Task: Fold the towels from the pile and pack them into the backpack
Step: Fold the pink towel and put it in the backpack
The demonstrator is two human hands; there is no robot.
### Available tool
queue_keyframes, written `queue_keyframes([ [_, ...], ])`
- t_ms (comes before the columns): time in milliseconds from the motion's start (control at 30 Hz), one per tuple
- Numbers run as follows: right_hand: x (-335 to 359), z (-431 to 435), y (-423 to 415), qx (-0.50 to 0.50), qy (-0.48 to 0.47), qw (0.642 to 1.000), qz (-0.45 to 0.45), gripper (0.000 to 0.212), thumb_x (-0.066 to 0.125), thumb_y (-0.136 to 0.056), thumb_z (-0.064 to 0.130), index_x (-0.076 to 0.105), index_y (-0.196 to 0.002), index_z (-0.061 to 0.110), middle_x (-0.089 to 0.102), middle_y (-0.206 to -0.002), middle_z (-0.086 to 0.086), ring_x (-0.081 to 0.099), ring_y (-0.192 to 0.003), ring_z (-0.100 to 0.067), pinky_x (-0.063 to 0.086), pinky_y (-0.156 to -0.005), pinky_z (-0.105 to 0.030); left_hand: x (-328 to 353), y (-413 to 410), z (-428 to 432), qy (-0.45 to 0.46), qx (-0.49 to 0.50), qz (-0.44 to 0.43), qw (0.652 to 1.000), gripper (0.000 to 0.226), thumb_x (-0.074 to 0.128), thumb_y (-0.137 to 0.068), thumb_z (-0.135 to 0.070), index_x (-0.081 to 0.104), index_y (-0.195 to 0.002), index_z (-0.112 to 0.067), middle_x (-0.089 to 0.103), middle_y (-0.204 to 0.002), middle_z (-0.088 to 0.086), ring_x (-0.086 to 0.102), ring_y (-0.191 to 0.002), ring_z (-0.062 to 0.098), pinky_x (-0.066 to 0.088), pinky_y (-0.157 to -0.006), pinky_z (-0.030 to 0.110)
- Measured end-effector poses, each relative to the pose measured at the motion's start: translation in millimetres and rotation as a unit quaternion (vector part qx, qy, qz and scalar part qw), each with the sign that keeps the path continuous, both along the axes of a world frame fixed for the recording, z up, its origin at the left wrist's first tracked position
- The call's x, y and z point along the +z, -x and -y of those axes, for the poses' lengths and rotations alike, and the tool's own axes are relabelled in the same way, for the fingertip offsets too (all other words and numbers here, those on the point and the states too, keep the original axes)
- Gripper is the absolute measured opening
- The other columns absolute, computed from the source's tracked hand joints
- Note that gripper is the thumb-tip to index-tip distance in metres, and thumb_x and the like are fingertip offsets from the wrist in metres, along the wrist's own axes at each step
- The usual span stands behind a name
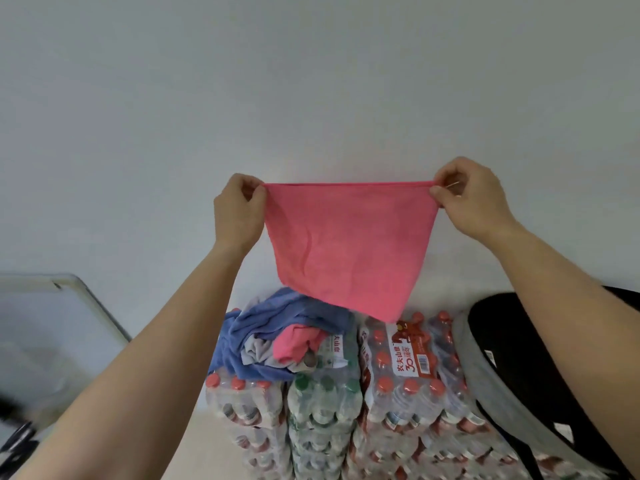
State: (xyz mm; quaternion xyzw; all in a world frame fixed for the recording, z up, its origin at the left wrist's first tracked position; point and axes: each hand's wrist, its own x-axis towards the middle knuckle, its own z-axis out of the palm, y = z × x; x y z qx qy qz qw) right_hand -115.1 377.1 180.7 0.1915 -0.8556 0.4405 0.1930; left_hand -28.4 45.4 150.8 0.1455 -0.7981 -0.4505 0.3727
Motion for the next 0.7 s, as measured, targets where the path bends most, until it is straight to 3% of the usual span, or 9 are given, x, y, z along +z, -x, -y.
queue_keyframes([
  [100, 20, -16, -5, 0.007, -0.045, 0.999, -0.022, 0.028, 0.068, -0.086, 0.006, 0.068, -0.110, 0.020, 0.067, -0.088, 0.001, 0.064, -0.077, -0.017, 0.046, -0.079, -0.024, 13, -6, -24, -0.023, -0.002, 0.009, 1.000, 0.011, 0.049, -0.092, -0.017, 0.059, -0.097, -0.016, 0.061, -0.086, -0.008, 0.057, -0.078, 0.009, 0.042, -0.067, 0.017],
  [167, 17, -28, -12, 0.002, -0.093, 0.996, -0.019, 0.021, 0.065, -0.088, 0.007, 0.073, -0.105, 0.017, 0.070, -0.091, -0.002, 0.063, -0.084, -0.016, 0.040, -0.079, -0.019, 8, -12, -38, -0.024, -0.011, 0.035, 0.999, 0.012, 0.047, -0.094, -0.016, 0.057, -0.101, -0.015, 0.060, -0.087, -0.007, 0.056, -0.078, 0.010, 0.041, -0.064, 0.017],
  [233, 6, -38, -19, 0.005, -0.080, 0.997, 0.008, 0.014, 0.059, -0.092, 0.010, 0.070, -0.096, 0.018, 0.068, -0.091, 0.001, 0.061, -0.085, -0.017, 0.038, -0.077, -0.021, -2, -21, -51, -0.014, -0.015, 0.054, 0.998, 0.012, 0.044, -0.096, -0.017, 0.054, -0.103, -0.016, 0.059, -0.086, -0.009, 0.054, -0.076, 0.007, 0.040, -0.062, 0.018],
  [400, -32, -56, -31, 0.019, -0.024, 0.997, 0.077, 0.009, 0.048, -0.099, 0.016, 0.055, -0.100, 0.020, 0.060, -0.091, 0.002, 0.056, -0.085, -0.019, 0.036, -0.071, -0.027, -32, -34, -69, 0.047, -0.020, 0.078, 0.996, 0.011, 0.043, -0.099, -0.016, 0.052, -0.104, -0.016, 0.060, -0.084, -0.004, 0.052, -0.070, 0.004, 0.038, -0.059, 0.022],
  [567, -70, -66, -23, 0.011, -0.014, 0.996, 0.089, 0.010, 0.047, -0.101, 0.015, 0.056, -0.105, 0.019, 0.060, -0.103, 0.004, 0.054, -0.095, -0.013, 0.037, -0.080, -0.023, -66, -25, -75, 0.072, -0.026, 0.113, 0.991, 0.011, 0.045, -0.099, -0.017, 0.054, -0.105, -0.015, 0.062, -0.082, 0.000, 0.052, -0.065, 0.008, 0.035, -0.055, 0.024],
  [700, -114, -65, 5, -0.011, -0.053, 0.990, 0.129, 0.011, 0.047, -0.102, 0.020, 0.057, -0.106, 0.020, 0.062, -0.104, 0.001, 0.057, -0.095, -0.017, 0.044, -0.078, -0.029, -102, 2, -74, 0.073, -0.028, 0.175, 0.981, 0.012, 0.045, -0.098, -0.019, 0.055, -0.105, -0.016, 0.064, -0.083, 0.002, 0.058, -0.071, 0.020, 0.044, -0.066, 0.033],
])
